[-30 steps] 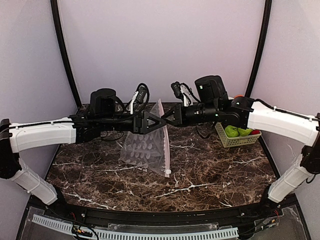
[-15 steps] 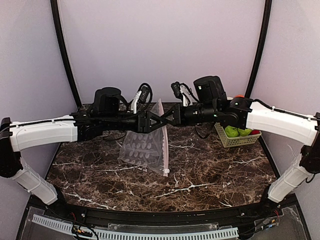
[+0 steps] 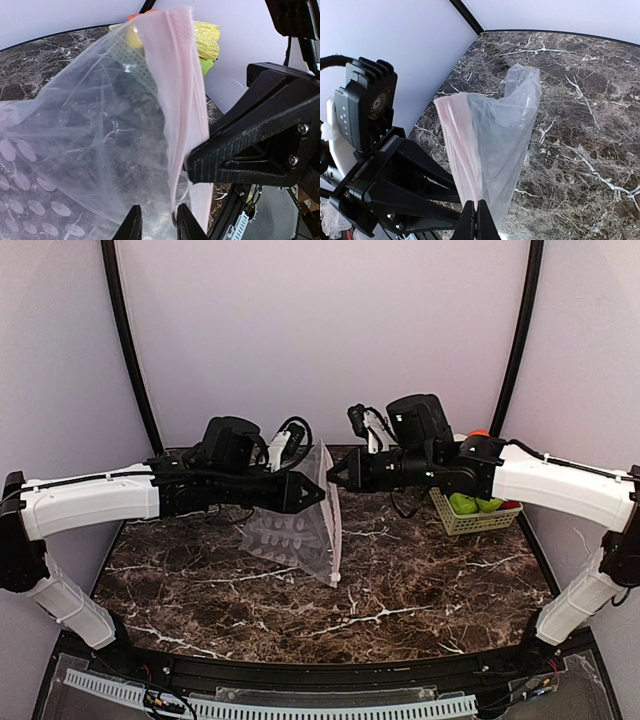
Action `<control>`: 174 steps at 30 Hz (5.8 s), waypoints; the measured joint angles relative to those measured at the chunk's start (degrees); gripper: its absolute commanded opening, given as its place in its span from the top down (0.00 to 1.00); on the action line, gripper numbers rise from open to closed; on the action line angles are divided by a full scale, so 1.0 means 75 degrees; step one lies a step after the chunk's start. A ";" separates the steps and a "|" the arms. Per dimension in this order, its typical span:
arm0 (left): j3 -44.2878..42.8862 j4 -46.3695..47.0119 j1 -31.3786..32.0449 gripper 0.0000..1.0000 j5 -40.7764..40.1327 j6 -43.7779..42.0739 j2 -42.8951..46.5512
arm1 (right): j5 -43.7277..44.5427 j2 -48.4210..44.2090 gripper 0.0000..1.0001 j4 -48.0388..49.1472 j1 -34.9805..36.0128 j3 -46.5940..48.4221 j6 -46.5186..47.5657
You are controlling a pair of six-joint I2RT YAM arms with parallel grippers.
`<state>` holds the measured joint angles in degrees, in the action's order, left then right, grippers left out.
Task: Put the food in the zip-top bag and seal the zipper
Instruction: Open the zipper food storage bag, then pick up the fake vegetable from the bin.
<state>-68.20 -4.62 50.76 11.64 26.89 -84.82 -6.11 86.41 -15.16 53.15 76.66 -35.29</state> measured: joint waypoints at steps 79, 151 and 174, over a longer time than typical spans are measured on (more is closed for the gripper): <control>-0.0146 0.0551 0.0335 0.99 -0.0901 0.0388 -0.0490 | 0.2888 0.0892 0.13 -0.0801 0.0248 -0.0938 -0.0793; -0.0478 -0.2873 -0.2419 0.99 -0.0819 -0.1320 0.1122 | 0.0230 -0.1856 0.03 -0.1842 -0.7609 -0.1906 0.1786; -0.0236 -0.2594 -0.2419 0.99 -0.0265 -0.1119 0.0944 | -0.1568 -0.0469 0.26 -0.0525 -0.8102 -0.1915 0.2454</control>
<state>-69.97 -24.08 32.62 9.65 18.50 -77.73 -17.87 82.89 -19.09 -7.62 62.30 -16.88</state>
